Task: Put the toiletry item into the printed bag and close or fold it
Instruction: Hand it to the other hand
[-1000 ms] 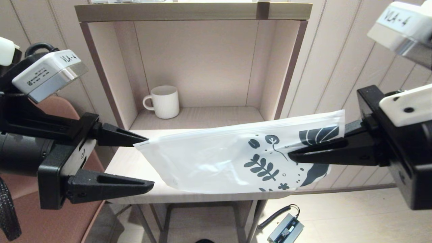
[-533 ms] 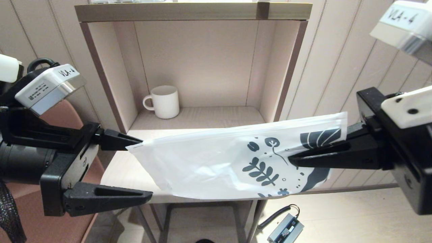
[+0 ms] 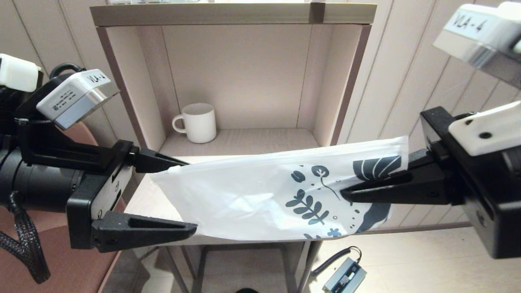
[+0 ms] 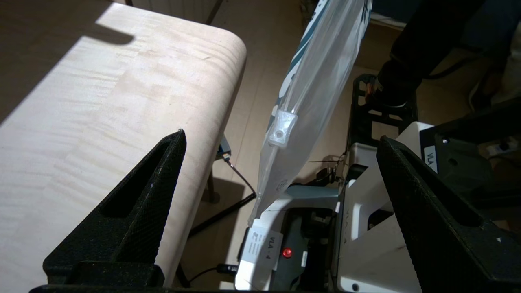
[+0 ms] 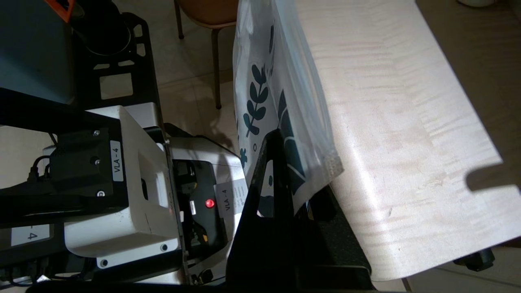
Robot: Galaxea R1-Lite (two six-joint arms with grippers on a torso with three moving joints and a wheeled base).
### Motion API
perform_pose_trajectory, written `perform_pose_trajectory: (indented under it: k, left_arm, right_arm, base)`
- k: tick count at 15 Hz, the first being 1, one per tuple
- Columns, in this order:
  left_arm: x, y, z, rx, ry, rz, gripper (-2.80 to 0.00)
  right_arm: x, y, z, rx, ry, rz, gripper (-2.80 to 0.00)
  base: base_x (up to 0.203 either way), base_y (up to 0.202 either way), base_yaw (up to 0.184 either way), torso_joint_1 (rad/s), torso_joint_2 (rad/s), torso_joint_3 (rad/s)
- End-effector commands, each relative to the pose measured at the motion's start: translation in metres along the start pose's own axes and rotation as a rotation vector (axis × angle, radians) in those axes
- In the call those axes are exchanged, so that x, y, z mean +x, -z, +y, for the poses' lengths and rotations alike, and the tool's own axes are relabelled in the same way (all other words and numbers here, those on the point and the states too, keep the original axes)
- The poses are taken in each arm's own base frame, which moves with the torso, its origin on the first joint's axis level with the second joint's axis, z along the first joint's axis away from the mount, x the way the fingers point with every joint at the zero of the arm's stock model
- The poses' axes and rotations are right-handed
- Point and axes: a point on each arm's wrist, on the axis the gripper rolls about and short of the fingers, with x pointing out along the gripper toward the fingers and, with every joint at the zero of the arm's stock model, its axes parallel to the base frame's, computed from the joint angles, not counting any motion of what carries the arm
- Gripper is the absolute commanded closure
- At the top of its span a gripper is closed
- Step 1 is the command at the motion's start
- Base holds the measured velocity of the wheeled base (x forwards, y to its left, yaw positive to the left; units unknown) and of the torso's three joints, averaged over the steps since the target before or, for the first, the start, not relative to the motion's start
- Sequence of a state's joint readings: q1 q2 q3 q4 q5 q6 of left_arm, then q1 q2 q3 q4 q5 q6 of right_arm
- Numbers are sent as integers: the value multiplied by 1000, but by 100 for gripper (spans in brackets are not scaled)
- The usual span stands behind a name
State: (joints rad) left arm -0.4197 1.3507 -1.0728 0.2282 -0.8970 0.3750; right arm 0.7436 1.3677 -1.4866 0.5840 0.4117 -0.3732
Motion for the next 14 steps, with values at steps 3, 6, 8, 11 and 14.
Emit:
perform_pose_trajectory:
  k: [3,6,8,11,14]
  left_arm:
    - [1,3,-1,-7,11,6,-280]
    - [2,2,0,-5,11,4,-280]
    - [2,1,0,-5,19,-1,-280]
    - [4,-1,-2,4,39,-6,0]
    - [5,-2,-3,6,67,-13,0]
  right_arm:
    - [1,-2,-1,-13,7,-22,0]
    - [2,-1,-1,-12,5,-20,0]
    - [2,-1,-1,-11,4,-19,0]
    - [2,-2,-1,-13,2,-21,0]
    - [3,-3,1,-17,-8,-25,0]
  base:
    - [0,0,0,0,0,0]
    - [0,0,0,0,0,0]
    - [0,0,0,0,0,0]
    - [0,0,0,0,0,0]
    - [0,0,0,0,0,0]
